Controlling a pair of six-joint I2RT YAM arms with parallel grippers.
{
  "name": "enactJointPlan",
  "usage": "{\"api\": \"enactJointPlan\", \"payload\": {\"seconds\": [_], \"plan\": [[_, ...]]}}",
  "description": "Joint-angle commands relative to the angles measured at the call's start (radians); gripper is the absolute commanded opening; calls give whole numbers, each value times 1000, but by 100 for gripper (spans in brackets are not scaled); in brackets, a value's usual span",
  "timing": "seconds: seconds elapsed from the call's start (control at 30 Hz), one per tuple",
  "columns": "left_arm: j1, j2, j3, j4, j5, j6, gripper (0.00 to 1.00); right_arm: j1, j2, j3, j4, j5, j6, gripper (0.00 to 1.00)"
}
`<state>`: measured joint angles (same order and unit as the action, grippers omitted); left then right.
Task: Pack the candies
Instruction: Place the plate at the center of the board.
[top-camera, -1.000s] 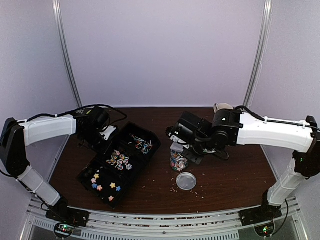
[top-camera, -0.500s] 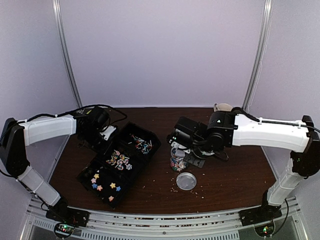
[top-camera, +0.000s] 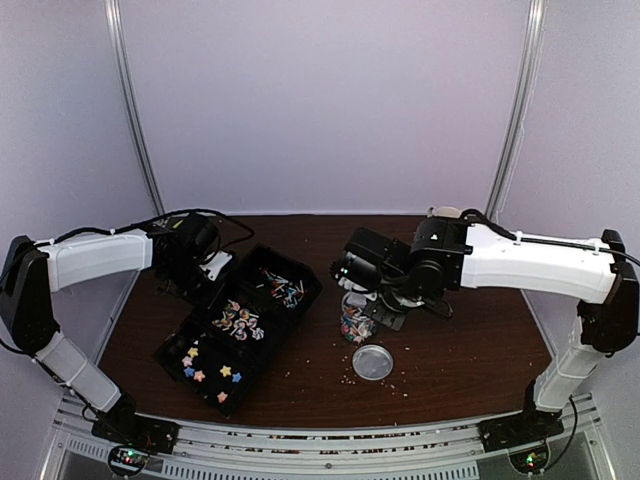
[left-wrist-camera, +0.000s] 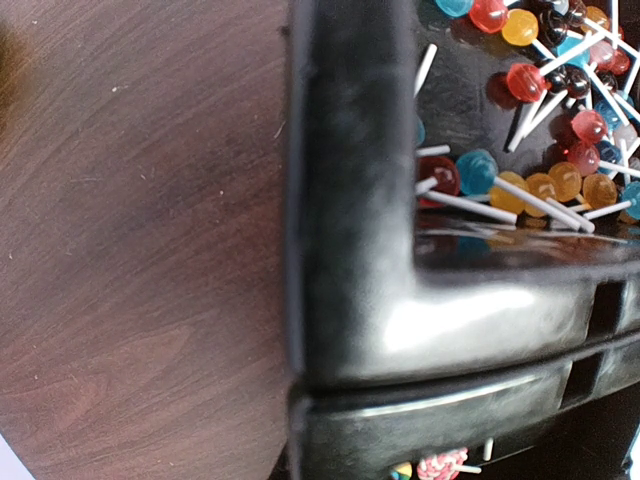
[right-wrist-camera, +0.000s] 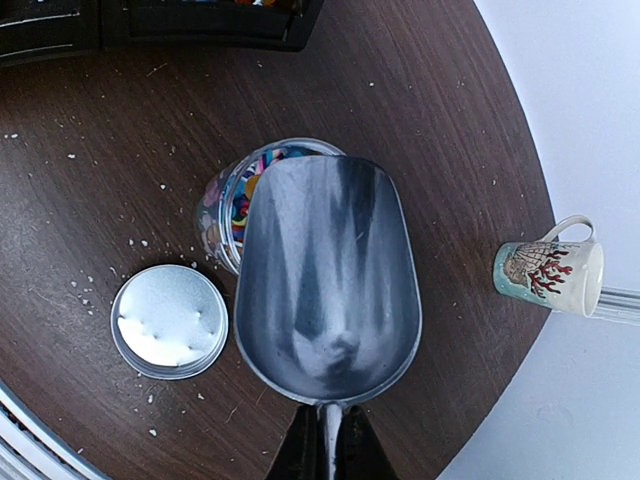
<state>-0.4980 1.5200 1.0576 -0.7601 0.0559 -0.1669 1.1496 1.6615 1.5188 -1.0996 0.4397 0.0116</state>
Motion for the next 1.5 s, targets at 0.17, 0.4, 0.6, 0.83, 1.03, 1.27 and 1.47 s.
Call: {"api": "enactJointPlan", "payload": {"seconds": [0.17,0.4,0.6,0.83,1.03,1.27,1.47], "plan": [[7,-32,45,51,38,-17,0,1,26,37,-21,-21,-9,0],[7,-29,46,51,39,-17,0,5,12,17,-61,-22,-30,0],[7,-26,47,51,38,-19,0,7,15,16,-101,-1,-50,0],[7,-28,46,49,35,-18,0,9,10,21,-89,-9,-76,0],[7,-32,46,47,25,-17,0,-2,-20,36,-56,67,-39,0],[20,-9,48,47,23,-17,0,-70,-137,-28,88,122,28,0],[58,48,66,42,38,-9,0,-127,-240,-155,275,151,81,0]]}}
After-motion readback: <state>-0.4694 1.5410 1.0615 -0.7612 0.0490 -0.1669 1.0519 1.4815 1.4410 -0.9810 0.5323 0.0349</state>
